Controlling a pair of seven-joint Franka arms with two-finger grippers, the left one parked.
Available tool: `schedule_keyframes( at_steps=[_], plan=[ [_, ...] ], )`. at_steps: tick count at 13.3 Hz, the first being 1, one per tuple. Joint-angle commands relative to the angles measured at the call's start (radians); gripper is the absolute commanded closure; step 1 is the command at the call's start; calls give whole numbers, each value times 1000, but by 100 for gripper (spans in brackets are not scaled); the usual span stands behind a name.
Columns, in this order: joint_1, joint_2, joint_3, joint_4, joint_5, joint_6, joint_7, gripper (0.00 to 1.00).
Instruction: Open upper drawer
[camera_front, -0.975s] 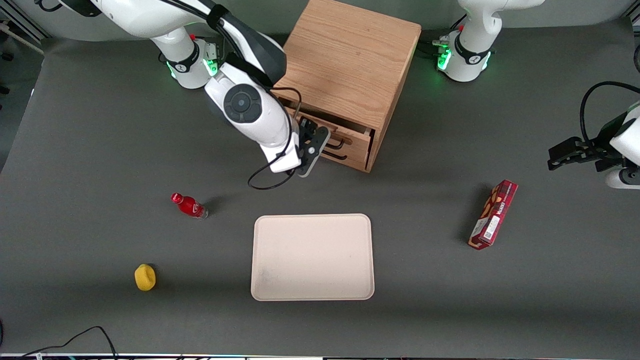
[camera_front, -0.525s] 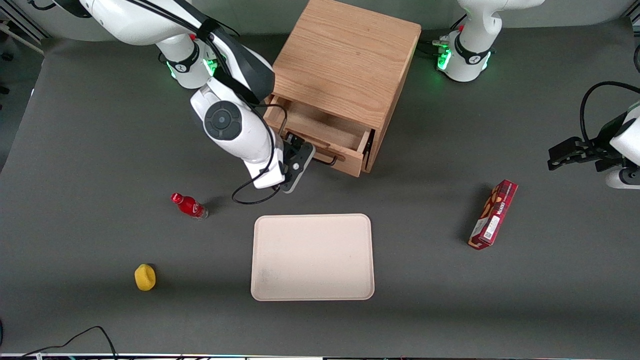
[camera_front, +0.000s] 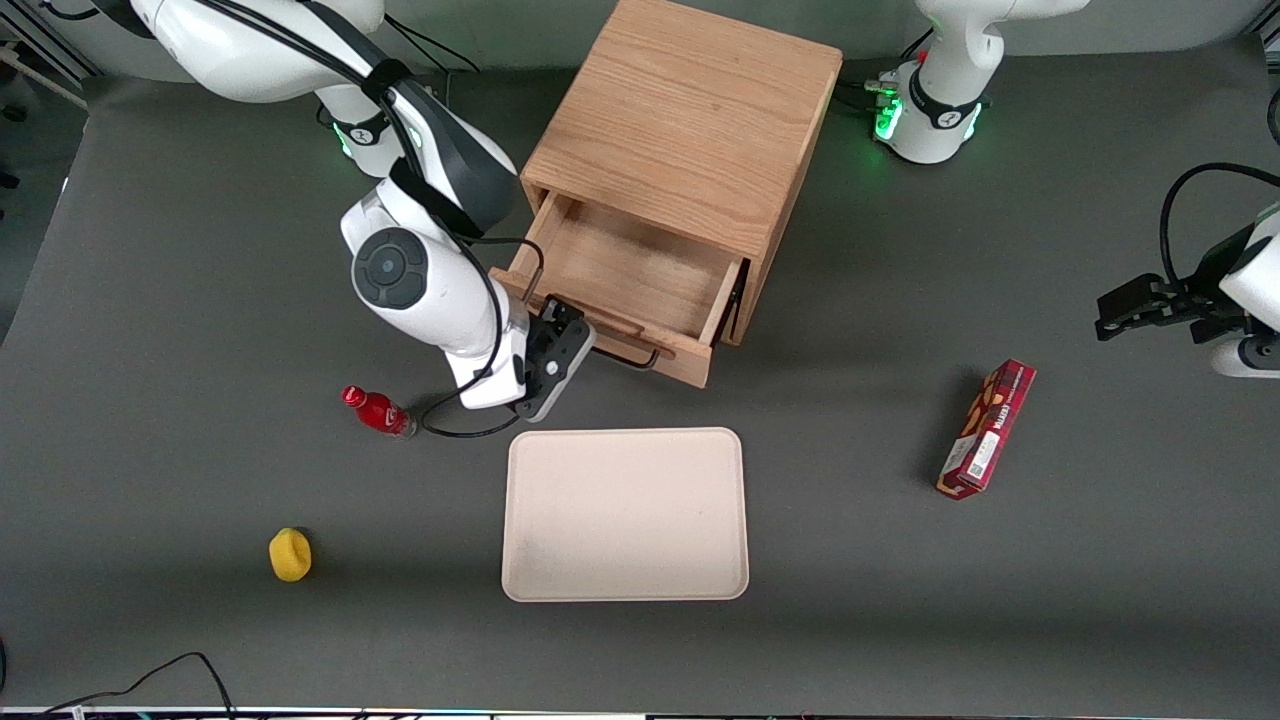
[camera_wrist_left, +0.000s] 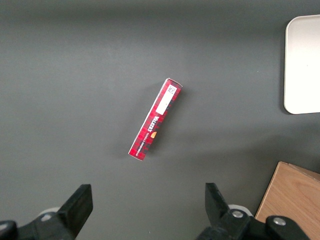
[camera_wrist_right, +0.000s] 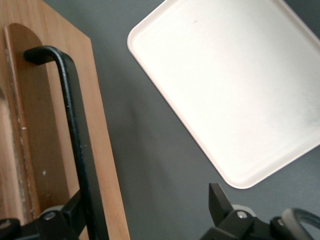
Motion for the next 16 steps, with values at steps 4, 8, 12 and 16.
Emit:
schedule_keyframes(
  at_steps=[4,8,12,16],
  plan=[
    [-2,20,-72,53,14,36,-91,0],
    [-10,22,-103,68,14,44,-135,0],
    [-12,25,-132,85,22,65,-162,0],
    [-25,29,-138,87,22,65,-163,0]
  ],
)
